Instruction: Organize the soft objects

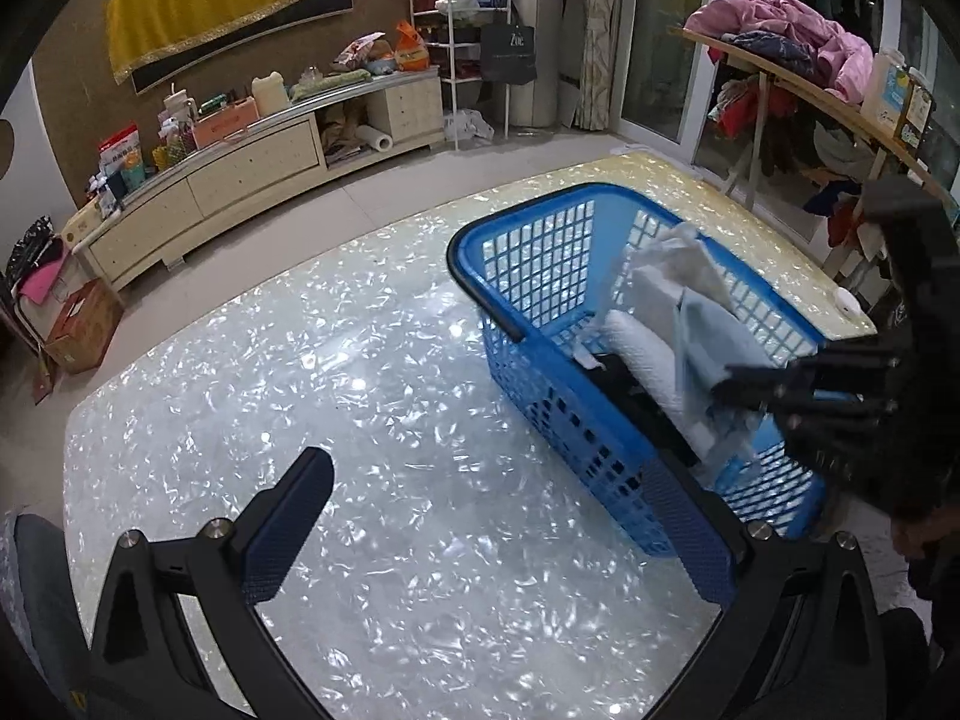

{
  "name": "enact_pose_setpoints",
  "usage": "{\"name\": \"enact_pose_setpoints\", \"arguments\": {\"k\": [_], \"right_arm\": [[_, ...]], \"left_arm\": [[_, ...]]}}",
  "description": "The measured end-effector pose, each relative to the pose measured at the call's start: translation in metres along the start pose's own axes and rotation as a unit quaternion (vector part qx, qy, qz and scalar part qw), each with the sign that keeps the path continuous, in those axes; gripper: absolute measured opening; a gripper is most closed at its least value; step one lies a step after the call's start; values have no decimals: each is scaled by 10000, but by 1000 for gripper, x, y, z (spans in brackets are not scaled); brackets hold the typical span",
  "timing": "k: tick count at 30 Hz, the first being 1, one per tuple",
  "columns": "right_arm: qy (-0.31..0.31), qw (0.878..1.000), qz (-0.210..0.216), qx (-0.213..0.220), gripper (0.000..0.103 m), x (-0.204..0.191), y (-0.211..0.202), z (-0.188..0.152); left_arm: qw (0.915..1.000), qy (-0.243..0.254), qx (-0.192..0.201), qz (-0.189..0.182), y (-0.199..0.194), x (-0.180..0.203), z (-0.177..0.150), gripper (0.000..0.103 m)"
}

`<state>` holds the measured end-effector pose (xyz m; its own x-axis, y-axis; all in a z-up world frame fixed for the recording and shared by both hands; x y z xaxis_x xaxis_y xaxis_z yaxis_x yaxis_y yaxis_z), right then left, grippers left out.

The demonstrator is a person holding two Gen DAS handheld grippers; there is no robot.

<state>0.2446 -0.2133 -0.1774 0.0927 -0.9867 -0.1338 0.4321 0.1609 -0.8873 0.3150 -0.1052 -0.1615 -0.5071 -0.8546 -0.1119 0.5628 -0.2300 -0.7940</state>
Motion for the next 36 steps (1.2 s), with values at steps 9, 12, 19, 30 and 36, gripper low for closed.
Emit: {"name": "enact_pose_setpoints", "arguments": {"k": [9, 12, 19, 30, 36], "right_arm": [[84, 9993, 179, -321, 4, -3, 19, -7], [115, 9991, 201, -344, 5, -3, 14, -10], [194, 9994, 197, -185, 39, 5, -10, -22], [226, 9919, 326, 1209, 93, -23, -118, -29], [160, 9772, 578, 2037, 103, -47, -173, -39]], "left_arm": [[9987, -509, -43, 70, 21, -15, -18, 102], [9969, -784, 43, 103, 17, -22, -24, 102], [9931, -1112, 347, 101, -8, -25, -33, 102], [9793, -1236, 1463, 658, -113, -16, -37, 102], [9689, -1121, 1941, 1052, -179, -10, -40, 102]]}}
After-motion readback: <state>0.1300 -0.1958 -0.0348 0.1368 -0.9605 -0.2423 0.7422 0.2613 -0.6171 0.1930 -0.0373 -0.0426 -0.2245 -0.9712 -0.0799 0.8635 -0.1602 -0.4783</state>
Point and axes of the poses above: each gripper's, at about its wrist camera, not at the fingertips, and y roughly the way its jaws point, x to its right, z to its top, the point moved 10 cm from there along y, roughly the way its jaws point, and after that the axes turned 11 degrees about y, right-handed, at the moved point
